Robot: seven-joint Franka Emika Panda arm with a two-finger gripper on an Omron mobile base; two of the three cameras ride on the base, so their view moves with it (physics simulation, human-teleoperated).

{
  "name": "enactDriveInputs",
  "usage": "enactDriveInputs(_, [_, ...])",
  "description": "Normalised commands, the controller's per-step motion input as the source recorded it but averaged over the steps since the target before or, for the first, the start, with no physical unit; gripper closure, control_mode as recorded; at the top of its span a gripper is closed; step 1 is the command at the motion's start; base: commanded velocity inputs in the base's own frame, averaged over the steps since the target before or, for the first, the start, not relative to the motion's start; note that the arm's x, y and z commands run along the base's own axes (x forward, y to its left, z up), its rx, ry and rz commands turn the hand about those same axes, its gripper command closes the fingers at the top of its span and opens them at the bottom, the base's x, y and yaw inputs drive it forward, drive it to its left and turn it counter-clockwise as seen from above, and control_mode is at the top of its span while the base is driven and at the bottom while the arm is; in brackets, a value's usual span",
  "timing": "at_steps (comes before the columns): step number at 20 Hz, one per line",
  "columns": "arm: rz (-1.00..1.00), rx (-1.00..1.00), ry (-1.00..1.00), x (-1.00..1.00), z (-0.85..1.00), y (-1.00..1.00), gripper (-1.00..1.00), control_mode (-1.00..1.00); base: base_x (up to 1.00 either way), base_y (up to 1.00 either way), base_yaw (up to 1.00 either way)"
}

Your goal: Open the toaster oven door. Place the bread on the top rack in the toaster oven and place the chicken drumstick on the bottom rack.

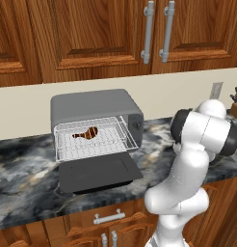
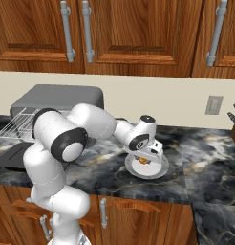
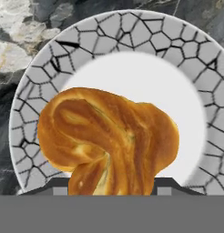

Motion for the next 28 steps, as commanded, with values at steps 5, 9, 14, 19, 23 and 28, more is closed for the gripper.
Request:
enactDriveInputs(5, [0.04,0.00,0.00,-0.28,0.23,0.33,1.00,-1.00,0.00,0.00,0.00])
enactDriveInputs(9, [0.06,0.00,0.00,-0.28,0.26,0.38,1.00,-1.00,0.00,0.00,0.00])
enactDriveInputs(14, [0.09,0.00,-0.03,-0.23,0.28,0.42,1.00,-1.00,0.00,0.00,0.00])
enactDriveInputs(19, [0.10,0.00,-0.06,-0.20,0.29,0.44,1.00,-1.00,0.00,0.00,0.00])
enactDriveInputs(23, [0.10,0.00,-0.04,-0.17,0.26,0.47,1.00,-1.00,0.00,0.00,0.00])
enactDriveInputs(28, [0.09,0.00,-0.03,-0.12,0.23,0.51,1.00,-1.00,0.00,0.00,0.00])
